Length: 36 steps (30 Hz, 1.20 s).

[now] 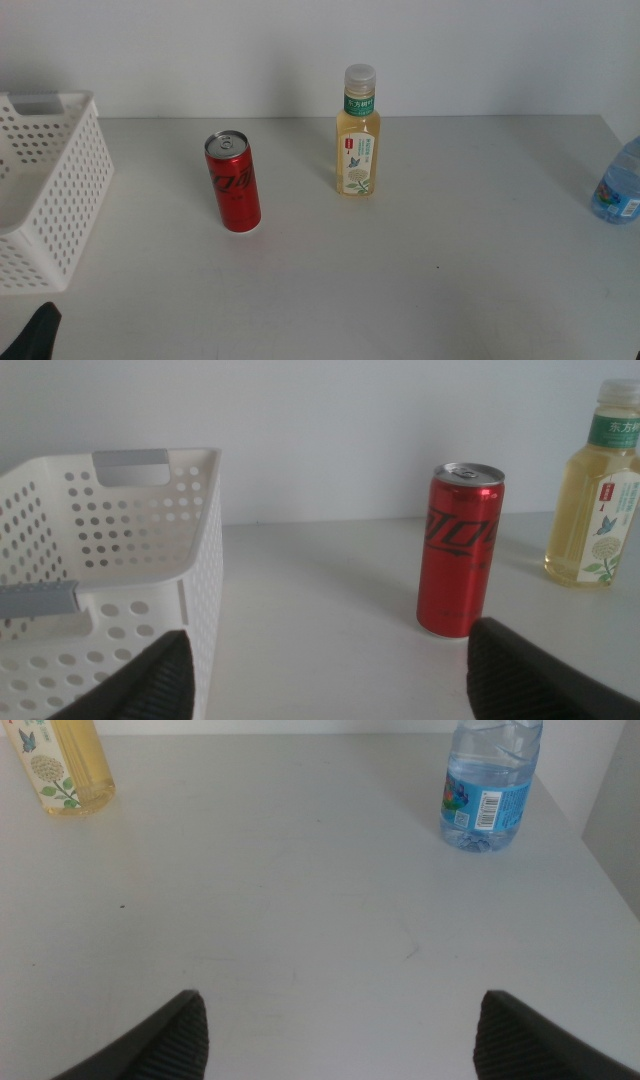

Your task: Use arms to grab the bottles and put them into the dustbin to the left of the table.

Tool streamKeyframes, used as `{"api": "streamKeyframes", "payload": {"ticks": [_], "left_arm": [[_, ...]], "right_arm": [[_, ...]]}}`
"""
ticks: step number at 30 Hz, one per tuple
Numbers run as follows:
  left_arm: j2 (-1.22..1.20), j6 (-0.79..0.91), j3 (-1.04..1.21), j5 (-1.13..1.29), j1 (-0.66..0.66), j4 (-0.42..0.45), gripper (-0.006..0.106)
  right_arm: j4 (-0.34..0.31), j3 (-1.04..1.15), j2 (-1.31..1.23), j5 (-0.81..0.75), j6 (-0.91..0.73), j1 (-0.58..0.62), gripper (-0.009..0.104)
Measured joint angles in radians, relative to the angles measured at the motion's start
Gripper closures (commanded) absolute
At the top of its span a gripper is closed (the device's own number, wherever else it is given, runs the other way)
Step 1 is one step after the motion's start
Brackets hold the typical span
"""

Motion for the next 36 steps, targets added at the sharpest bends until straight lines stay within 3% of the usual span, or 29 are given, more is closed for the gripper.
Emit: {"api": "streamKeyframes", "payload": {"ticks": [14, 26, 36], "left_arm": [[0.402, -0.003, 0.000, -0.394, -0.199, 0.009, 0.007], [0.855, -0.001, -0.001, -0.816, -0.209, 0.013, 0.007], [0.959, 0.015, -0.001, -0.950, -0.209, 0.013, 0.007]], "right_arm": [[0.000, 0.000, 0.000, 0.000, -0.001, 0.000, 0.026], [0.000, 0.000, 0.000, 0.000, -0.002, 0.000, 0.026], [0.000, 0.000, 0.000, 0.000, -0.002, 0.000, 0.026]]}}
